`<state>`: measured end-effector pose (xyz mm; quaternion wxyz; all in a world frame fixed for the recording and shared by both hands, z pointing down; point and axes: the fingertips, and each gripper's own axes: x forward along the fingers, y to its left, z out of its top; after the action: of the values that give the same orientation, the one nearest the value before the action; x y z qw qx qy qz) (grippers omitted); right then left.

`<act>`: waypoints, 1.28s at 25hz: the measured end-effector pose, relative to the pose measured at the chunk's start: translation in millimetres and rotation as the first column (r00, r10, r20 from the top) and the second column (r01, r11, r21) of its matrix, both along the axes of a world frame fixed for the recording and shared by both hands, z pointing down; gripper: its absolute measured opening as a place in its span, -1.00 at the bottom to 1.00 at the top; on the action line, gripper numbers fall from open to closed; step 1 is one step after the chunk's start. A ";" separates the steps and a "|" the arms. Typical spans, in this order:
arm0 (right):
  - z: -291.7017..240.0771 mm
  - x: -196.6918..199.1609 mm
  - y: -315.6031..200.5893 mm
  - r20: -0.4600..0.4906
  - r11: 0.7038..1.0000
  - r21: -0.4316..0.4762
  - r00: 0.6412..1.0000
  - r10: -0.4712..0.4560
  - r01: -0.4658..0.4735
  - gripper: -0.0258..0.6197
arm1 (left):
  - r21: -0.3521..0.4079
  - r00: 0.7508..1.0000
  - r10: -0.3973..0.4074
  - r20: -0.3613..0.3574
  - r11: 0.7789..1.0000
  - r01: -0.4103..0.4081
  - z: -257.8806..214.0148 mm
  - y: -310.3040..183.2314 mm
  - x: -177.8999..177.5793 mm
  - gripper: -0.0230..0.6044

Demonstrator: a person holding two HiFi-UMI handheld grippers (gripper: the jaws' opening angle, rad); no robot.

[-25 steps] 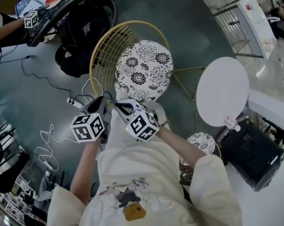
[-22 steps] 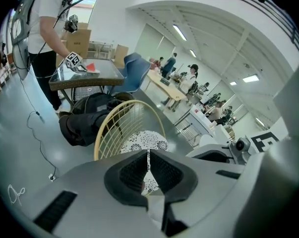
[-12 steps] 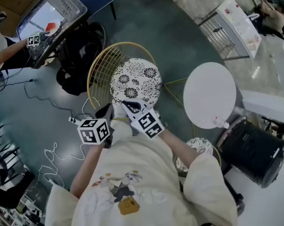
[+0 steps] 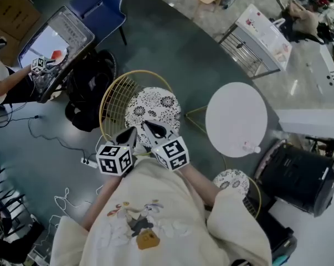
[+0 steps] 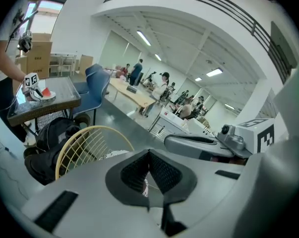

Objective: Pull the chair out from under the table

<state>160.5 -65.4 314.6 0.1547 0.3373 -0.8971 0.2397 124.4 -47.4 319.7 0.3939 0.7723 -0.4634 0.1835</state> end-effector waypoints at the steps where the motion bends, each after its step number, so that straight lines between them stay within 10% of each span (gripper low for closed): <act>1: -7.1 2.9 -3.1 0.005 1.000 0.017 1.000 0.020 -0.020 -0.90 | 0.029 1.000 0.008 0.003 1.000 -0.008 -5.5 -2.5 2.5 -0.90; 13: -55.6 14.9 -0.2 0.060 0.983 0.106 0.987 0.147 -0.153 -0.90 | 0.202 0.994 0.108 0.015 0.973 -0.108 -47.7 -15.3 24.6 -0.90; 32: -66.9 22.0 17.2 0.015 0.972 0.168 0.986 0.165 -0.165 -0.90 | 0.255 0.990 0.139 0.027 0.957 -0.141 -60.6 3.4 32.6 -0.90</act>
<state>182.5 -48.3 247.8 0.1046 0.4223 -0.8832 0.1753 157.1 -44.0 259.2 0.2747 0.8468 -0.4290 0.1529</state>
